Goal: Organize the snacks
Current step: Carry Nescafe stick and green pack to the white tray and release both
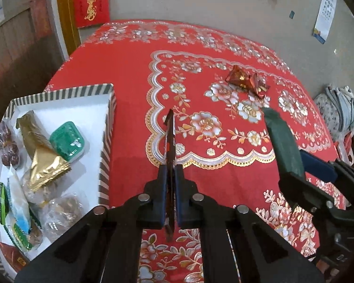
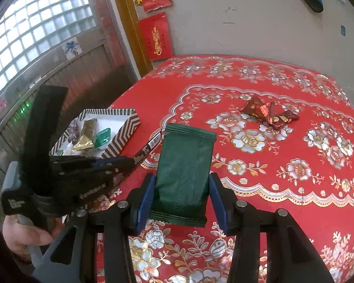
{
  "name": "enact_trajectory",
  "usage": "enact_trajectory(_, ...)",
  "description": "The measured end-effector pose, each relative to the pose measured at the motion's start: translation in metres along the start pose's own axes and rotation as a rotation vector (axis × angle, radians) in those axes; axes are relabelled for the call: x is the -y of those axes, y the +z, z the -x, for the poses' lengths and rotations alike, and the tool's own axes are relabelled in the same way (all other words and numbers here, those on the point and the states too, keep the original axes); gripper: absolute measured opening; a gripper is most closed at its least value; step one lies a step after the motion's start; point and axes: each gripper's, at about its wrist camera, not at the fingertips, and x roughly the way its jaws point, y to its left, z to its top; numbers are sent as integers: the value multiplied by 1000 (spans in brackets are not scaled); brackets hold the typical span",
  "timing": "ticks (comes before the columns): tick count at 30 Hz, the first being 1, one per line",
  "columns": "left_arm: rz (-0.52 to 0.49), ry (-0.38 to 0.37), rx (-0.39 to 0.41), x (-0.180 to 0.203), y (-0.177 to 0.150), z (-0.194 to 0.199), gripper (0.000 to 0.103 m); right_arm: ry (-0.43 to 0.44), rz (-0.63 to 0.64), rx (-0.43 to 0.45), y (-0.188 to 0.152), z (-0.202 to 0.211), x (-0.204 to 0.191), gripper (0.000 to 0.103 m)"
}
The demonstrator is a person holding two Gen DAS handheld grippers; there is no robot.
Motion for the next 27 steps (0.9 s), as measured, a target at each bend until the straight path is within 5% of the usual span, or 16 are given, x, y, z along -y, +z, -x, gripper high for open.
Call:
enact_trajectory(15, 22, -13, 104, -21, 5, 54, 4, 37, 39, 25, 10, 5, -27, 47)
enact_trajectory(27, 59, 57, 183, -59, -4, 92, 4, 79, 108, 44, 21, 6, -69, 47)
